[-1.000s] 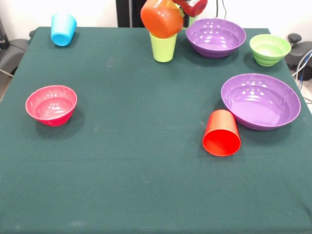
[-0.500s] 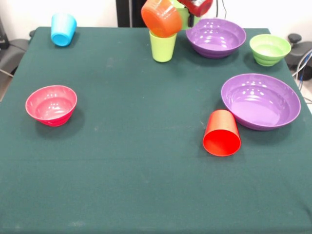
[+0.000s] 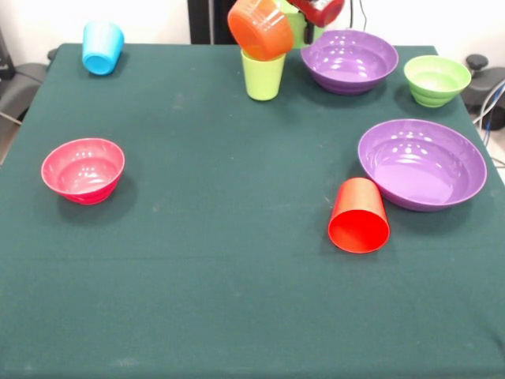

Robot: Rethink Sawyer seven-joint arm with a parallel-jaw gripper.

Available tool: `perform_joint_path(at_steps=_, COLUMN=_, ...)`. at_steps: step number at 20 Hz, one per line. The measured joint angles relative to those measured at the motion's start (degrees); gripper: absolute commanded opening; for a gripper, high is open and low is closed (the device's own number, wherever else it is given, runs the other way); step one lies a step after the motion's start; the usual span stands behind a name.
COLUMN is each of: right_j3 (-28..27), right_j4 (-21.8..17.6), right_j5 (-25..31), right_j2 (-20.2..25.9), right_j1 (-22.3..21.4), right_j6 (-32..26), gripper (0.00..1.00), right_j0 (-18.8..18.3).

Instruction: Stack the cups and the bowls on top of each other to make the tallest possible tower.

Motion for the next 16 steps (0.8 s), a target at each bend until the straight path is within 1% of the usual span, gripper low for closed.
perform_joint_path(at_steps=9, right_j3=0.0, right_j4=0.0, right_j5=0.0, right_j2=0.0, right_j1=-0.1, right_j6=0.0, gripper=0.0, right_j0=-0.2)
perform_joint_path(at_steps=13, right_j3=0.6, right_j4=0.0, right_j5=0.5, right_j2=-0.1, right_j1=-1.8, right_j6=0.0, gripper=0.0, right_j0=0.0)
perform_joint_path(at_steps=16, right_j3=1.5, right_j4=0.0, right_j5=2.6, right_j2=-0.4, right_j1=-5.1, right_j6=0.0, gripper=0.0, right_j0=0.4)
